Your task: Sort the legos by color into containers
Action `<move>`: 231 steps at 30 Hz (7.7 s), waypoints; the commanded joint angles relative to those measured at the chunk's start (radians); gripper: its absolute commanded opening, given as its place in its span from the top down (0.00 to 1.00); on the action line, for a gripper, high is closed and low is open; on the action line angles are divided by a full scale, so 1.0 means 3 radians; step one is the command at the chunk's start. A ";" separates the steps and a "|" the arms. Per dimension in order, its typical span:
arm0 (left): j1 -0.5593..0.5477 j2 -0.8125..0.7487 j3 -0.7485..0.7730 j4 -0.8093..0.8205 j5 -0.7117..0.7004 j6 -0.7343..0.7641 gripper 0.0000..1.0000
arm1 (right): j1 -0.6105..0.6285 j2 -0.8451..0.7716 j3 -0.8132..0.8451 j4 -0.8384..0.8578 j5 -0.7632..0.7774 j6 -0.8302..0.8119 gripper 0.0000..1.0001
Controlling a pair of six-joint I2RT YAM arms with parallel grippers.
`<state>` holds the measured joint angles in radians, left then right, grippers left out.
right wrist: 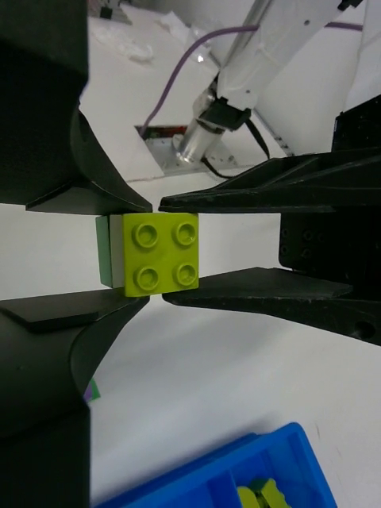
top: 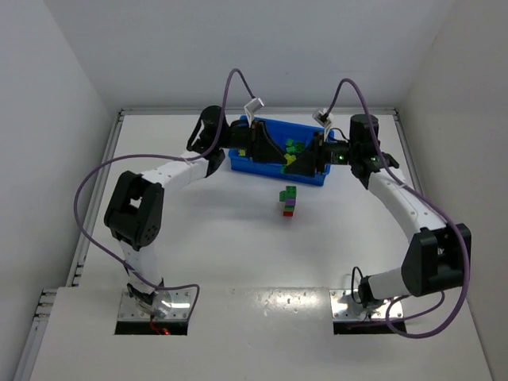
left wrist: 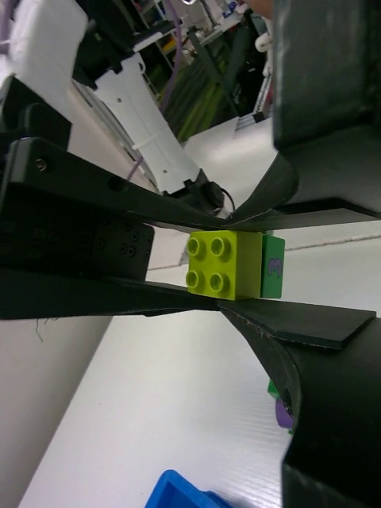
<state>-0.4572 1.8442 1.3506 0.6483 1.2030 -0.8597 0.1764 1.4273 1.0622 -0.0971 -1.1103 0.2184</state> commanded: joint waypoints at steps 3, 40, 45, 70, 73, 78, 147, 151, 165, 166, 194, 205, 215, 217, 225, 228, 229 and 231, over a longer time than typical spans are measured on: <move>0.0532 0.0019 0.0233 0.0830 -0.0885 -0.0581 1.00 | -0.0005 -0.0278 -0.0263 -0.0565 -0.0119 -0.0370 0.97; 0.0496 0.0602 0.0923 -0.2545 -0.3181 0.2012 0.31 | -0.0450 0.0657 0.0442 0.0017 0.1620 0.0428 0.96; 0.0496 0.0495 0.0954 -0.2483 -0.3227 0.1782 0.19 | -0.0450 0.0892 0.0596 0.0001 0.1783 0.0244 0.96; 0.0553 -0.0446 0.0064 -0.2483 -0.1725 0.2374 0.00 | 0.0020 0.2043 0.1726 -0.0096 0.2540 -0.0252 0.29; 0.0410 -0.0528 0.0110 -0.2712 -0.1439 0.2747 0.00 | 0.0020 0.1957 0.1726 -0.0096 0.2617 -0.0283 0.19; 0.0129 -0.0676 0.0110 -0.2989 -0.1198 0.3304 0.00 | -0.0122 0.1497 0.1481 -0.0096 0.2510 -0.0059 0.14; -0.0025 0.0255 0.0617 -0.1032 -0.0507 0.0632 0.99 | -0.0329 -0.0723 -0.0488 -0.0608 0.1705 -0.0503 0.07; 0.0005 0.0188 0.0474 -0.0791 -0.0727 0.0177 1.00 | 0.0034 -0.0795 -0.0488 -0.0347 0.2400 -0.0727 0.07; 0.0005 0.0091 0.0284 -0.0284 -0.0686 -0.0361 1.00 | 0.0598 -0.0580 -0.0478 -0.0071 0.2917 -0.1172 0.12; 0.0005 0.0091 0.0284 -0.0284 -0.0686 -0.0396 1.00 | 0.0598 -0.0580 -0.0478 -0.0030 0.2995 -0.1173 0.24; 0.0281 0.0096 0.0177 -0.0479 -0.0901 -0.0264 1.00 | 0.0669 -0.1051 -0.1076 -0.0781 0.1794 -0.0830 1.00; 0.0348 -0.0308 -0.0294 -0.0602 -0.0962 -0.0151 1.00 | 0.0777 -0.0376 -0.0810 -0.0597 0.2642 -0.1173 0.31; 0.0379 -0.0375 -0.0360 -0.0683 -0.0891 -0.0171 1.00 | 0.0777 -0.0381 -0.0570 0.0256 0.2555 -0.0908 0.13; 0.0379 -0.0339 -0.0360 -0.0683 -0.0860 -0.0202 1.00 | 0.0818 -0.0381 -0.0514 0.0446 0.2657 -0.0866 0.13; 0.0348 -0.0303 -0.0360 -0.0714 -0.0829 -0.0202 1.00 | 0.0997 -0.0125 -0.0126 0.0600 0.2735 -0.0897 0.13; 0.0348 -0.0303 -0.0360 -0.0714 -0.0829 -0.0233 1.00 | 0.1068 -0.0018 -0.0044 0.0630 0.2704 -0.0927 0.13; 0.0348 -0.0303 -0.0360 -0.0714 -0.0829 -0.0233 1.00 | 0.1099 0.0043 0.0002 0.0630 0.2704 -0.0927 0.13; 0.0317 -0.0303 -0.0360 -0.0714 -0.0799 -0.0233 1.00 | 0.1130 0.0089 0.0033 0.0590 0.2704 -0.0963 0.13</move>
<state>-0.3550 1.7691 1.2400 0.4103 0.9379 -0.9115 0.4953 1.4322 1.0206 0.0319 -0.2943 -0.0570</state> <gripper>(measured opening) 0.410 0.864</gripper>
